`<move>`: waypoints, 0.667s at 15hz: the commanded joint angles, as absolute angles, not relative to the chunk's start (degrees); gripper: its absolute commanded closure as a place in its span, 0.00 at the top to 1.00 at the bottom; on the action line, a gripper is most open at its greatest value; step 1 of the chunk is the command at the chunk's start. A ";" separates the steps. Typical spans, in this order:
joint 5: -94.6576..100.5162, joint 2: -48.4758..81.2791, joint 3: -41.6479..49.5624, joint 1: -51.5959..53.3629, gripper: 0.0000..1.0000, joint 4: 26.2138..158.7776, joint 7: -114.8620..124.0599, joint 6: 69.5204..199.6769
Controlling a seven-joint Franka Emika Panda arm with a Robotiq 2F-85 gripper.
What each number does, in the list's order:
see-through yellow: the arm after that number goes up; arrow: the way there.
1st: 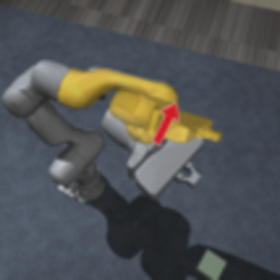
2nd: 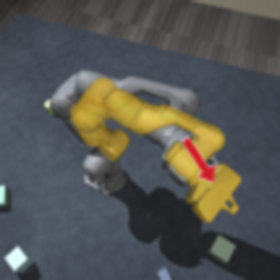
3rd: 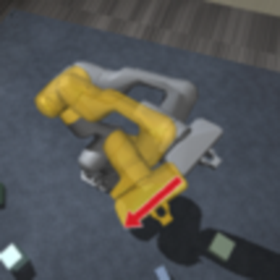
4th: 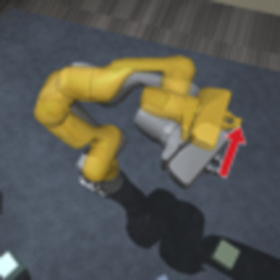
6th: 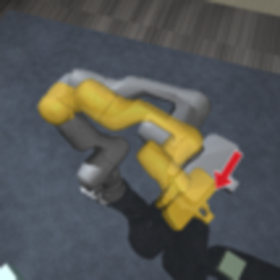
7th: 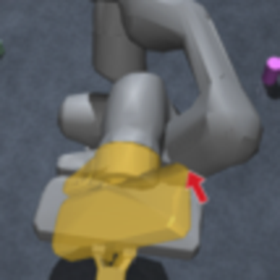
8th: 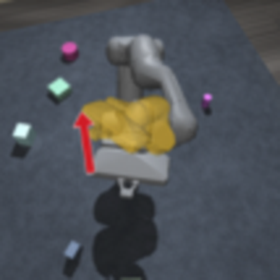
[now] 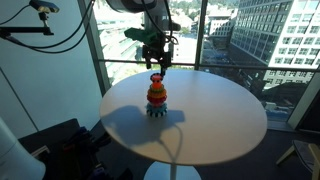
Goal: Put the black and white circular object on the orange object
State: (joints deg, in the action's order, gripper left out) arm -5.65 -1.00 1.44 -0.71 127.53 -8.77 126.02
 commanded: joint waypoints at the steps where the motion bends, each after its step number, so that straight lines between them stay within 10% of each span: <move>1: -9.81 -1.86 1.46 -0.79 1.00 127.42 -12.04 125.98; 10: -14.89 -0.97 1.13 -0.55 1.00 127.77 -16.73 128.36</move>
